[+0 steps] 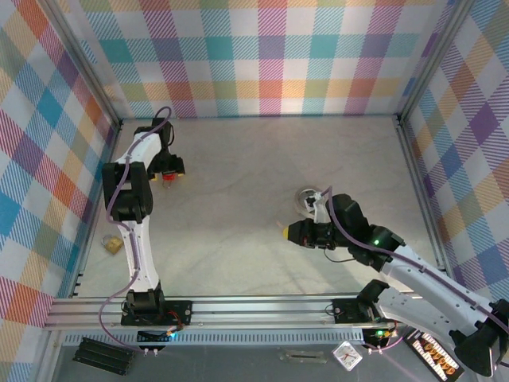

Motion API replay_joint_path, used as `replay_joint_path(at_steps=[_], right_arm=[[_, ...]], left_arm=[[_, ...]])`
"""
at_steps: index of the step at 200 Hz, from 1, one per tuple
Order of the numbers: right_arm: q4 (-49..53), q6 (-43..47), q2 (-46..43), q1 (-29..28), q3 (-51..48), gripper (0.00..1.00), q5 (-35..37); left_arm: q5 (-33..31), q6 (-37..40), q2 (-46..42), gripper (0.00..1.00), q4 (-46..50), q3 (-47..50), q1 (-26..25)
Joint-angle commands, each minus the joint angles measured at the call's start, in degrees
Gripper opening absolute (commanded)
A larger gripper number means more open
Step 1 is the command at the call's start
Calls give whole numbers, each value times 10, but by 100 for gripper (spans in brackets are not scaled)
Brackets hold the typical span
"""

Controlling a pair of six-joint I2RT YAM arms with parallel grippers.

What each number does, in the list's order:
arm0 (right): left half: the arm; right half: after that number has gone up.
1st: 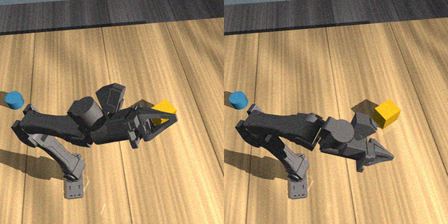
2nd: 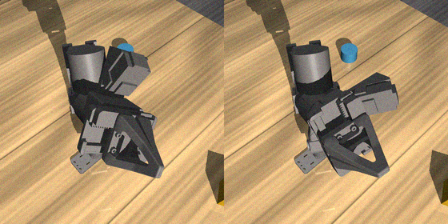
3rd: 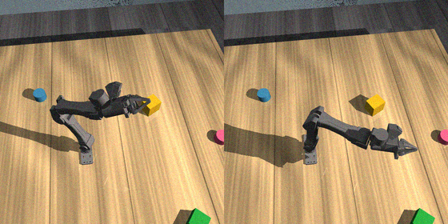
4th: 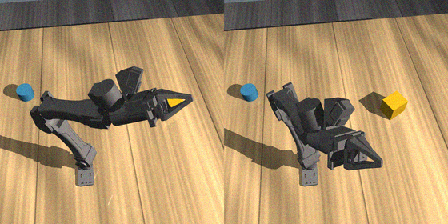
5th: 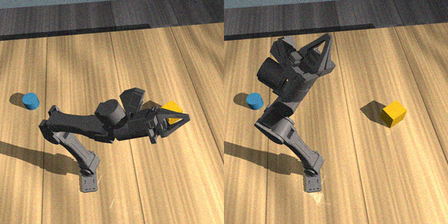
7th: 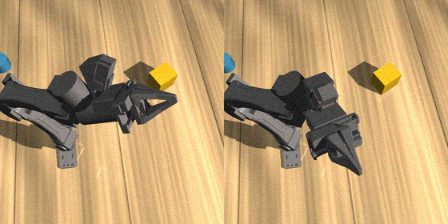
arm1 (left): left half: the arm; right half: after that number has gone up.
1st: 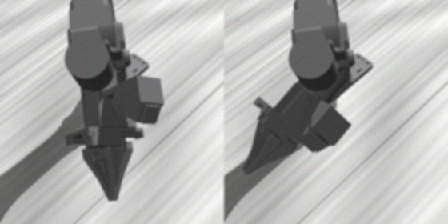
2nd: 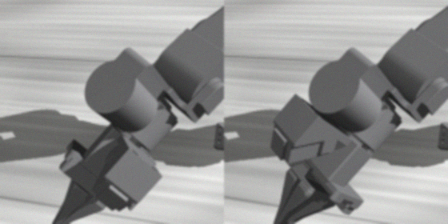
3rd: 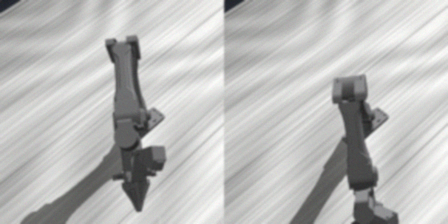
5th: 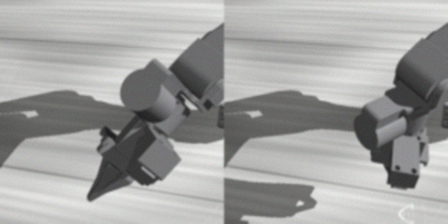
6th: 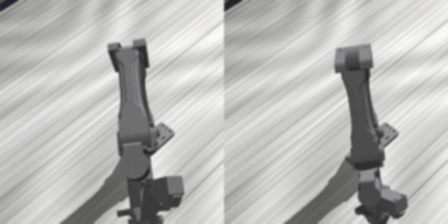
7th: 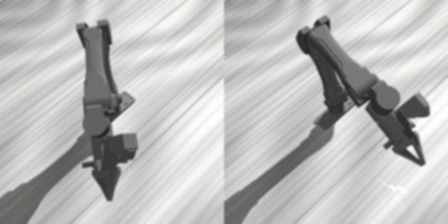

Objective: Unlock with the key

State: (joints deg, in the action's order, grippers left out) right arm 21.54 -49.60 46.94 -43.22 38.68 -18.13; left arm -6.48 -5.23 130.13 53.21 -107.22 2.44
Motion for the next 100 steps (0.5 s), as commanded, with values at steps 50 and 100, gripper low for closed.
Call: replay_joint_path(at_steps=[50,100], right_arm=[[23,-22,-34,-5,-19,0,16],[26,-23,-35,-4,-19,0,19]], left_arm=[[10,8,32,71,0,-36,9],[36,4,19,56,-11,-18,8]])
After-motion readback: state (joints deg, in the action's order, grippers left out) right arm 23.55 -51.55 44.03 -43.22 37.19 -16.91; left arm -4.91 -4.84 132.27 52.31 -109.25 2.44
